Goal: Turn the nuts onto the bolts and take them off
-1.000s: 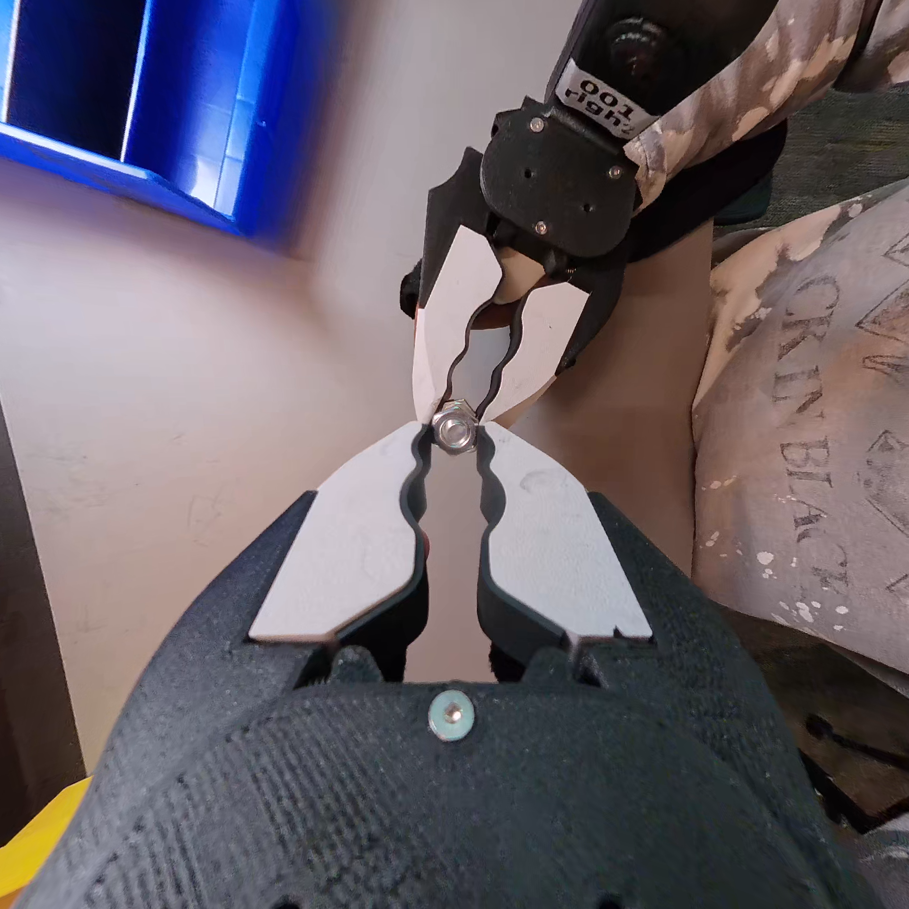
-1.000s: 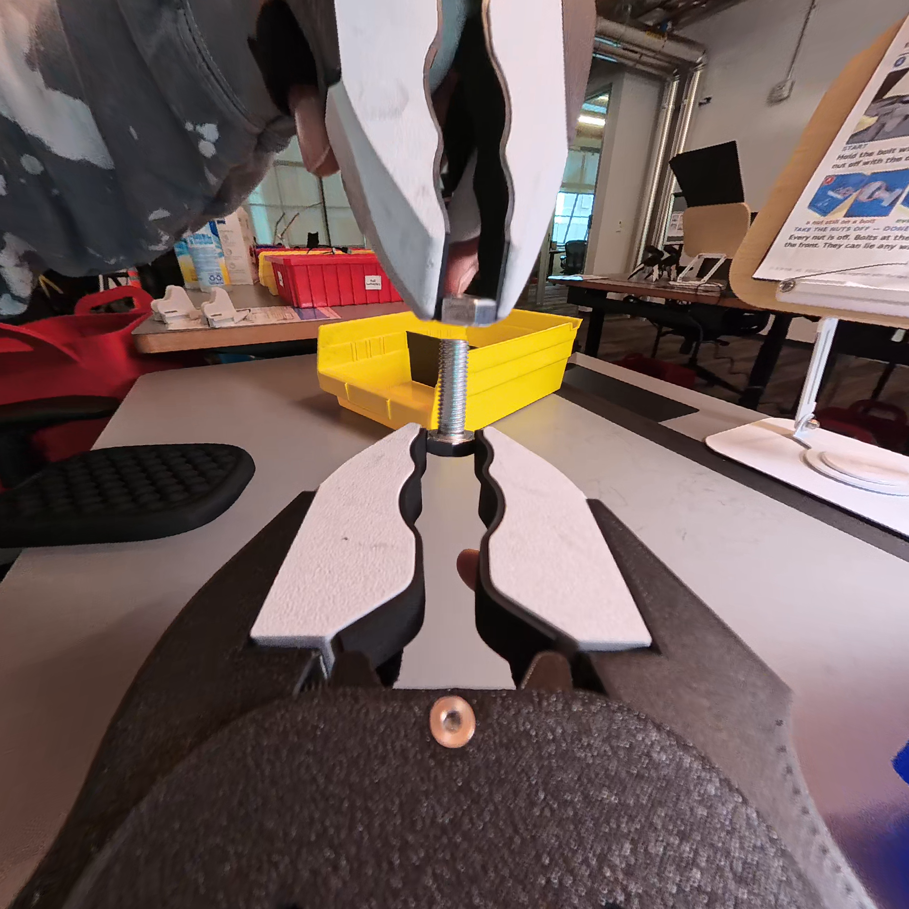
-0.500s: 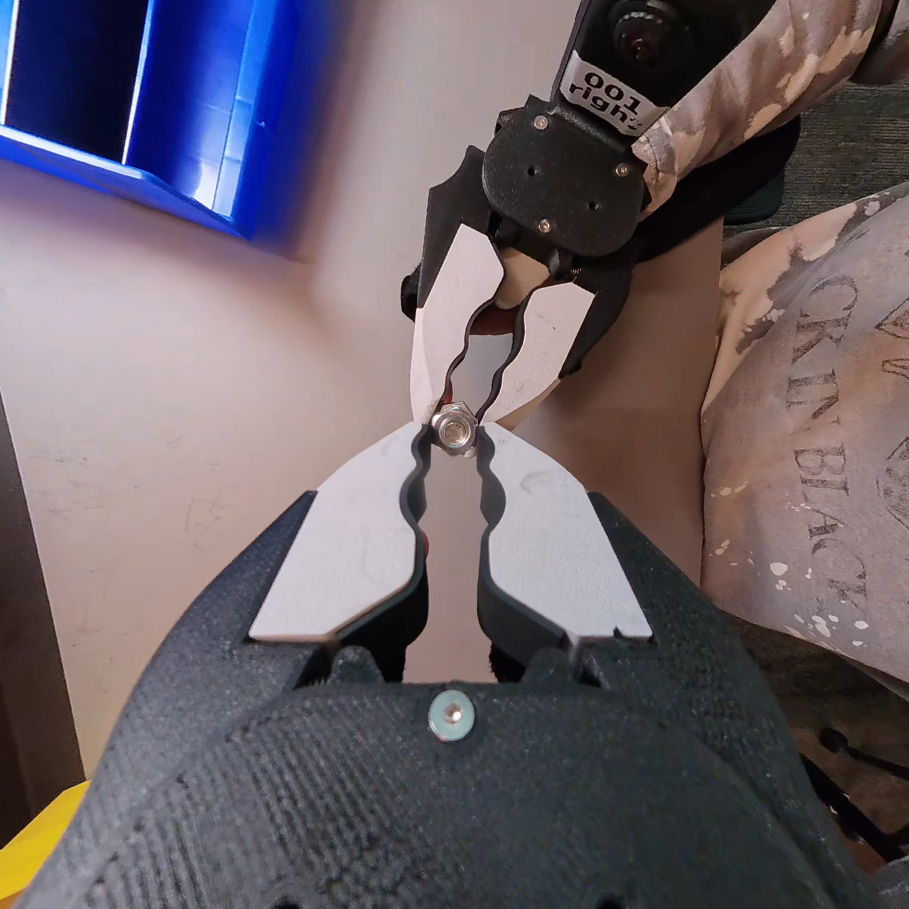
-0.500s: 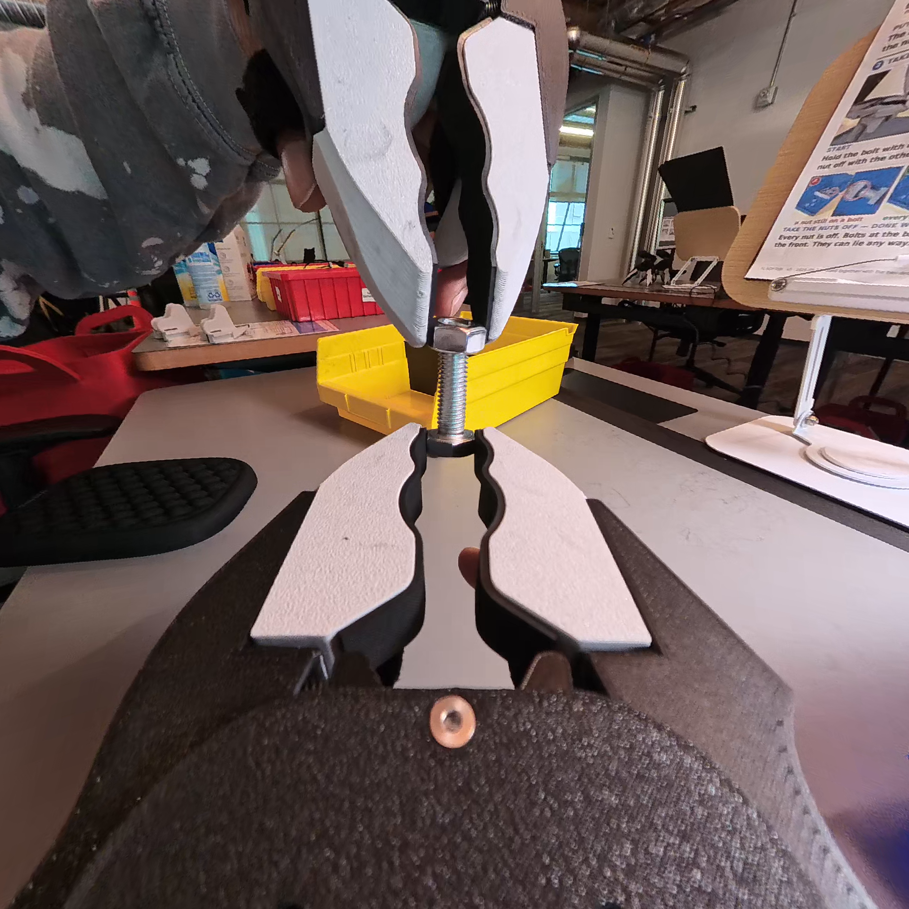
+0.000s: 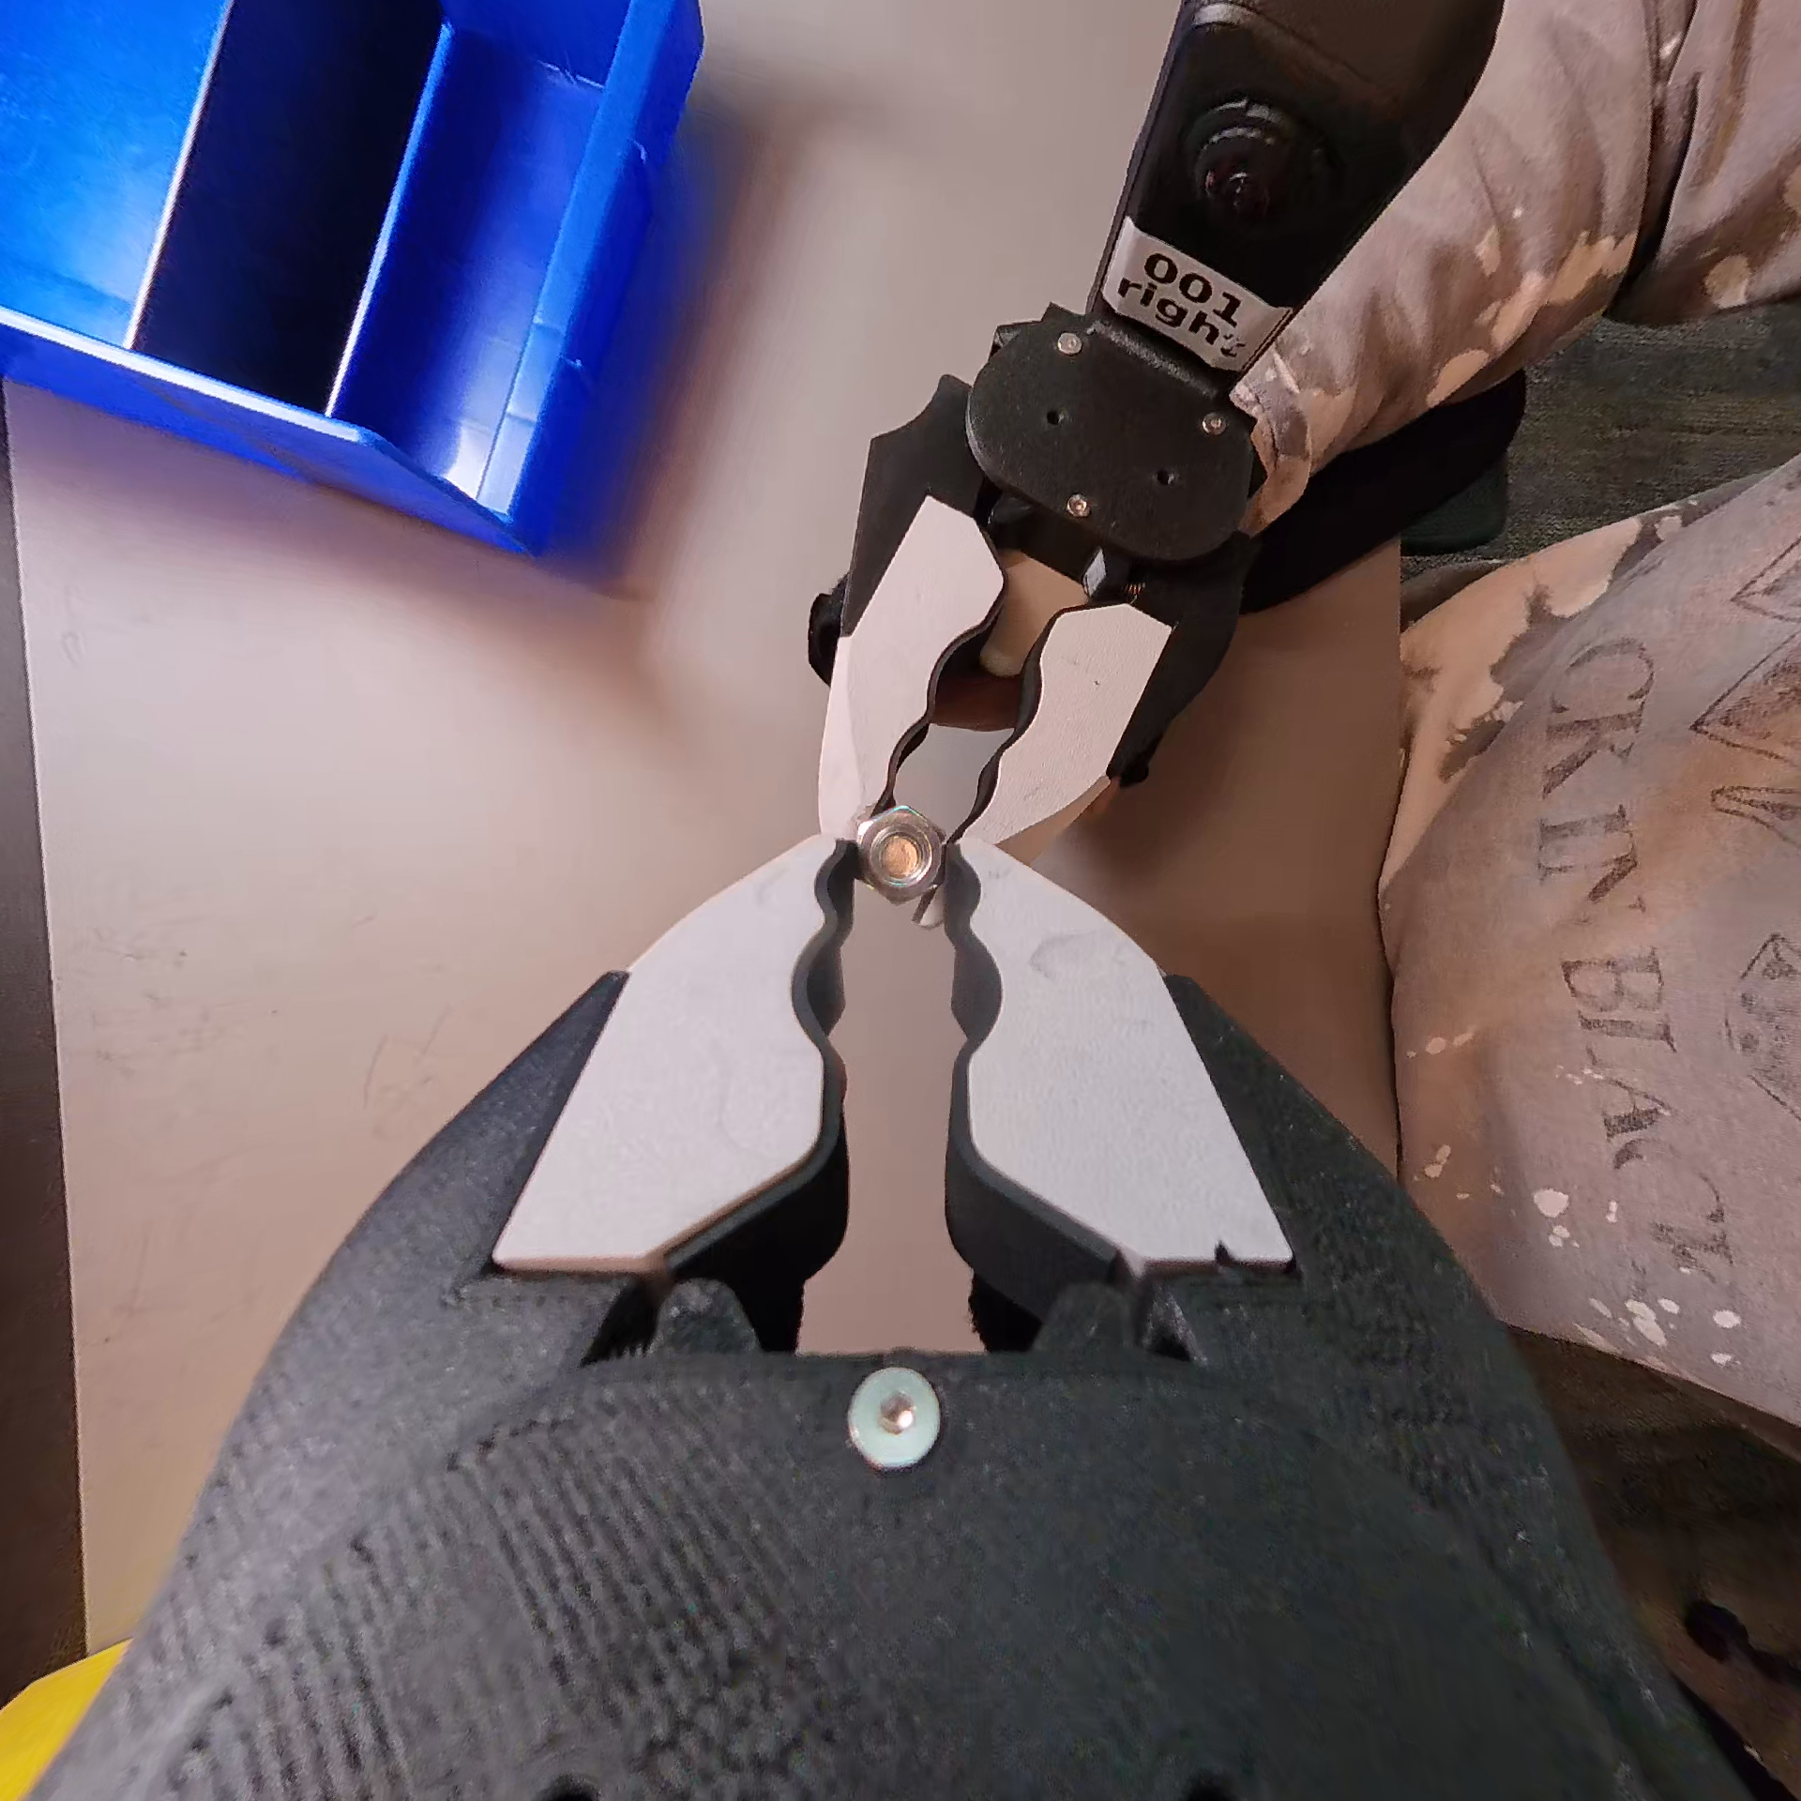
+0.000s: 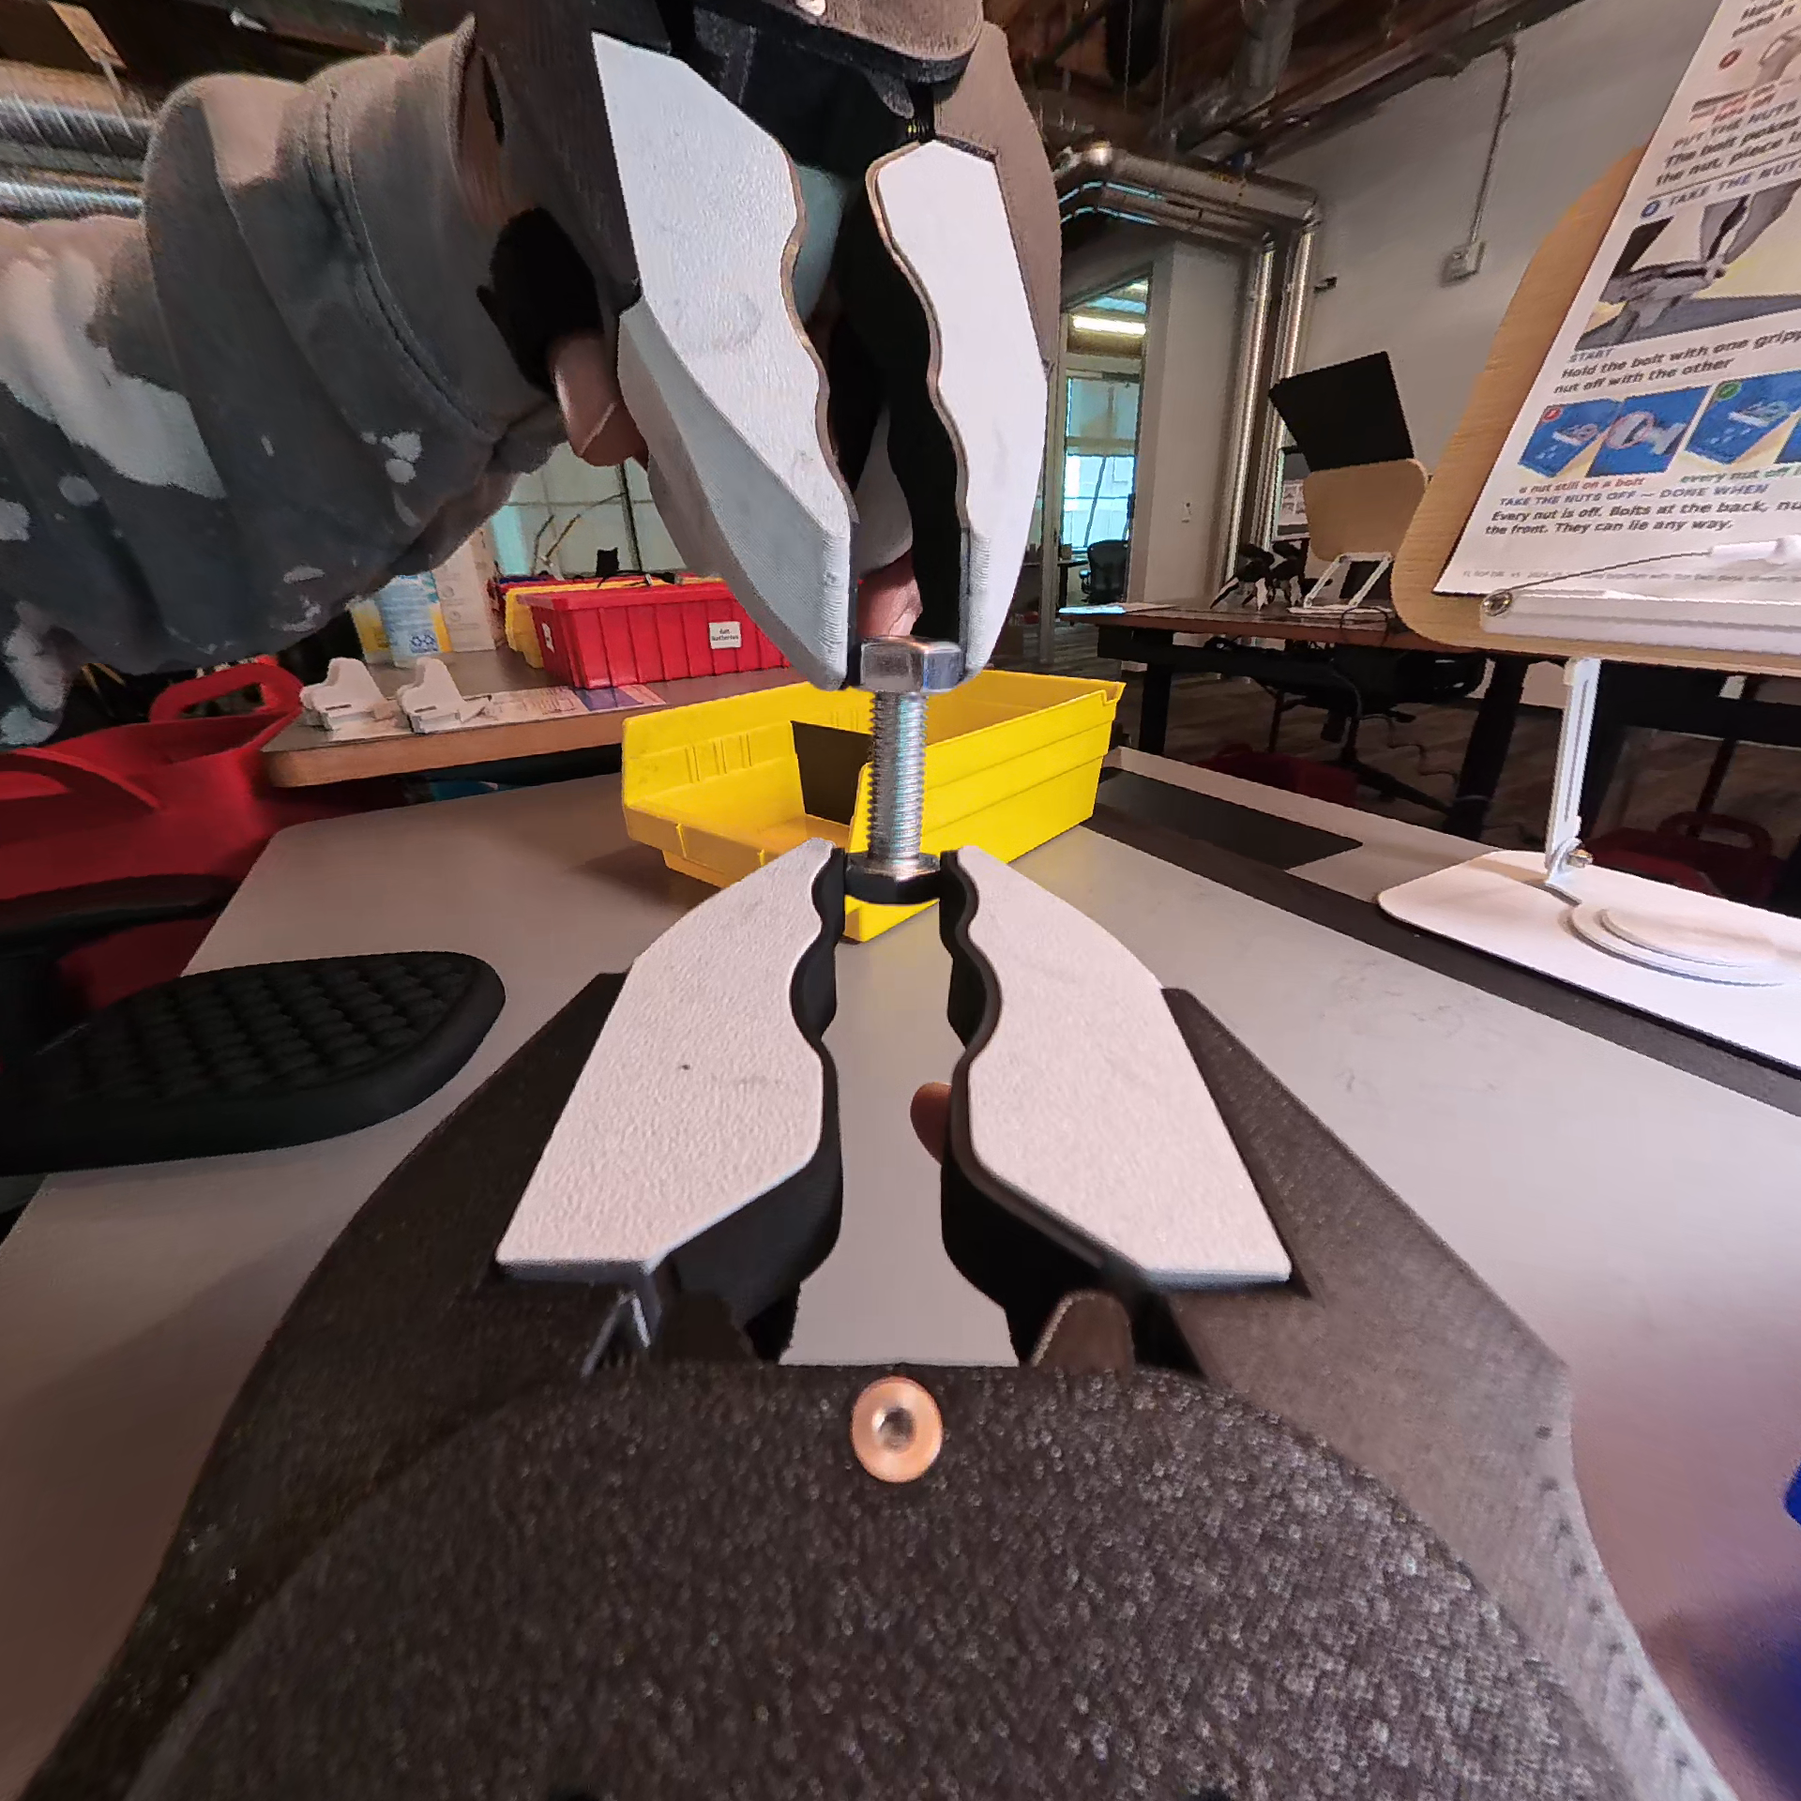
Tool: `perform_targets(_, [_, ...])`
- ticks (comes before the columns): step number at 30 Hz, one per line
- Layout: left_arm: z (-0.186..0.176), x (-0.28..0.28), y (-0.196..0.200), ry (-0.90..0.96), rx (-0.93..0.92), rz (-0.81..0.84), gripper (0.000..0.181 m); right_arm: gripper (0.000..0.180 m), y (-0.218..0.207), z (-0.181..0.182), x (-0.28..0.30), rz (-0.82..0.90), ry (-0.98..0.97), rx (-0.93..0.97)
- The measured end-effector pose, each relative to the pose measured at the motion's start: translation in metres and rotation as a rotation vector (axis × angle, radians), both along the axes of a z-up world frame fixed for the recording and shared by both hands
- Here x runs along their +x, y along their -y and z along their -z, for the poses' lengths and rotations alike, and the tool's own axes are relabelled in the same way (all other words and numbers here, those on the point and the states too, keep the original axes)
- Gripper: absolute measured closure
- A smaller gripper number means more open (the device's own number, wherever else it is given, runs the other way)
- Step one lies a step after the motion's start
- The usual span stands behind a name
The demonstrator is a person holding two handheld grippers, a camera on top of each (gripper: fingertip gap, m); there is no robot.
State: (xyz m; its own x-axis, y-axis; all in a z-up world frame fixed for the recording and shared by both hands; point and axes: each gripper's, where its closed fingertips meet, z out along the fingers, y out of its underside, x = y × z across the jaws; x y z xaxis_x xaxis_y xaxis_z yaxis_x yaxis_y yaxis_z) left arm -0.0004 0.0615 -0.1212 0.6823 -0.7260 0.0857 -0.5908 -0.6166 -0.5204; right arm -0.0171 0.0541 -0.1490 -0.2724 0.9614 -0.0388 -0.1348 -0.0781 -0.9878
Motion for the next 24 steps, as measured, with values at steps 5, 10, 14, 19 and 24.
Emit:
perform_targets(5, [0.001,0.000,0.001,-0.001,-0.001,0.006,0.162,0.162,0.001,0.001,0.000,0.002,0.001,0.011])
perform_targets(10, [0.001,0.000,0.002,-0.004,0.006,0.008,0.160,0.161,0.001,0.002,-0.001,0.001,0.006,0.014])
perform_targets(14, [-0.003,0.002,0.002,0.018,0.032,0.007,0.154,0.162,0.001,0.002,-0.001,0.002,0.007,0.010])
perform_targets(19, [-0.014,0.002,0.002,0.121,0.149,-0.029,0.151,0.162,-0.002,-0.001,0.001,0.012,-0.006,0.008])
perform_targets(24, [-0.019,-0.002,-0.002,0.334,0.371,-0.131,0.151,0.162,-0.006,-0.008,0.004,0.024,-0.024,-0.004])
